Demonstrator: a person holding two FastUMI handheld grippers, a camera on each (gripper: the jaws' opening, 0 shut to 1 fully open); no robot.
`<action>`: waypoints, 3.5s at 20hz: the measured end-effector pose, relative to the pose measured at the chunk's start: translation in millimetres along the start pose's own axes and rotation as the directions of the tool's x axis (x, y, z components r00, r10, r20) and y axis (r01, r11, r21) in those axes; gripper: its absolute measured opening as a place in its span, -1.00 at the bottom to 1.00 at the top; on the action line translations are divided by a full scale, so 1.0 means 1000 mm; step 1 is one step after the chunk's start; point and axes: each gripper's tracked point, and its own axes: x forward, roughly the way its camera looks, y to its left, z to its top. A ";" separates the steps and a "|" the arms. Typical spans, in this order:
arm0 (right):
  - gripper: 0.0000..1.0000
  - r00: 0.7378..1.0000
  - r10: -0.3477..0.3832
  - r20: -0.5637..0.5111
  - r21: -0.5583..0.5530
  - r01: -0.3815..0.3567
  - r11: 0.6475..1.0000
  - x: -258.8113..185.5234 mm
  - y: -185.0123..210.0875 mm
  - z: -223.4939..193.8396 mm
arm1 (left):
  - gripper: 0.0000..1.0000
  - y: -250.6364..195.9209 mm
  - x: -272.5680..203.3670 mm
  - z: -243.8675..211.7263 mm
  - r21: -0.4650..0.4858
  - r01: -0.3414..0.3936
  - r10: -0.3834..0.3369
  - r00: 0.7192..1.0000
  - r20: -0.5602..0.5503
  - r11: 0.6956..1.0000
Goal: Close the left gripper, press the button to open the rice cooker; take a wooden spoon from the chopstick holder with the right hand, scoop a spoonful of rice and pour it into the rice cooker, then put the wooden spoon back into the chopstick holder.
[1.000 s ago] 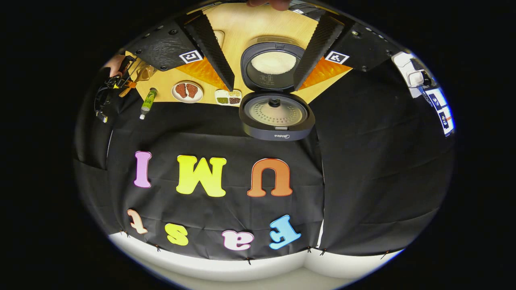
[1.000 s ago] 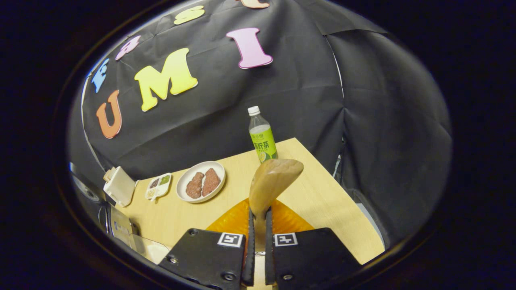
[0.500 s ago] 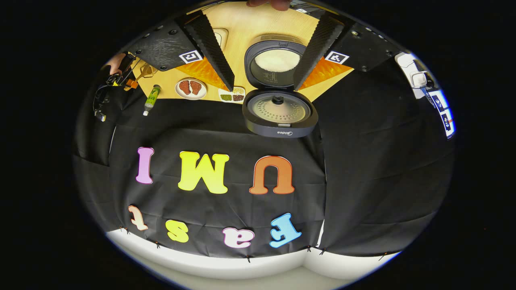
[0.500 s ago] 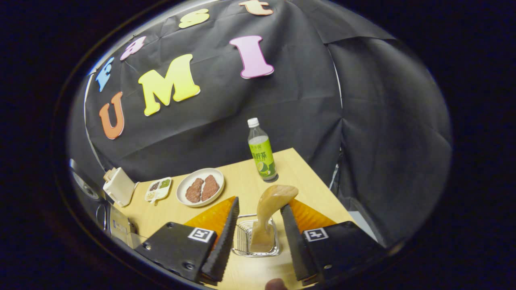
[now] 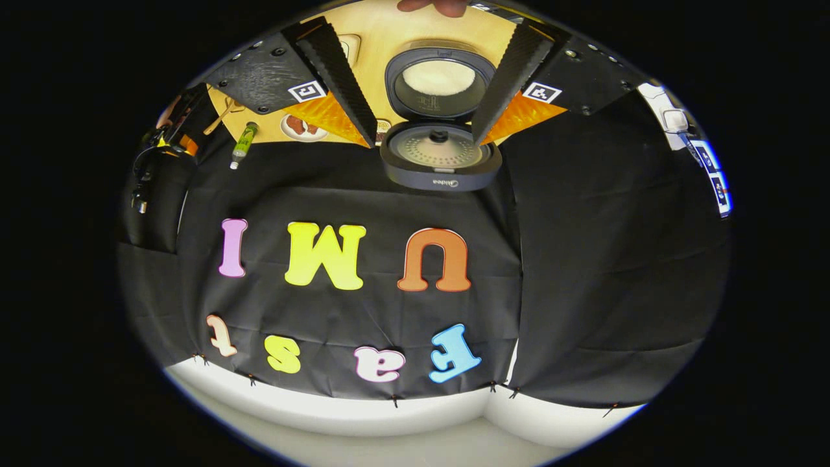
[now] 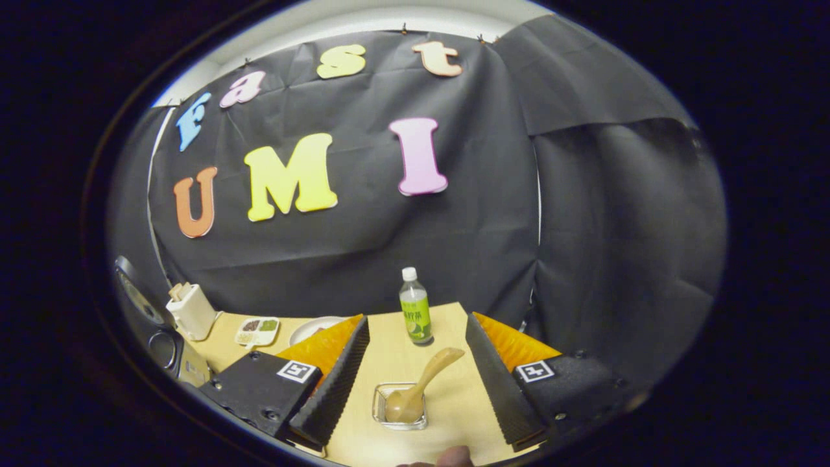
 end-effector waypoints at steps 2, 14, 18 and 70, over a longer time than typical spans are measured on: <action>1.00 0.999 0.019 0.035 -0.033 -0.018 0.999 -0.024 0.012 0.018 | 0.90 0.004 0.003 0.014 -0.001 -0.002 0.002 1.000 0.020 1.000; 0.99 0.987 0.048 0.152 -0.080 -0.036 0.996 -0.146 0.034 0.056 | 0.89 0.002 0.091 0.071 0.029 0.082 -0.081 0.996 -0.030 0.996; 0.99 0.989 -0.009 0.146 -0.089 0.022 0.996 -0.174 0.018 0.046 | 0.90 0.008 0.140 0.048 0.031 0.085 -0.079 0.986 -0.145 0.996; 1.00 0.994 0.085 0.070 -0.077 -0.080 0.994 -0.230 0.090 0.024 | 0.92 0.032 0.073 -0.227 0.028 0.073 -0.040 0.786 -0.617 0.997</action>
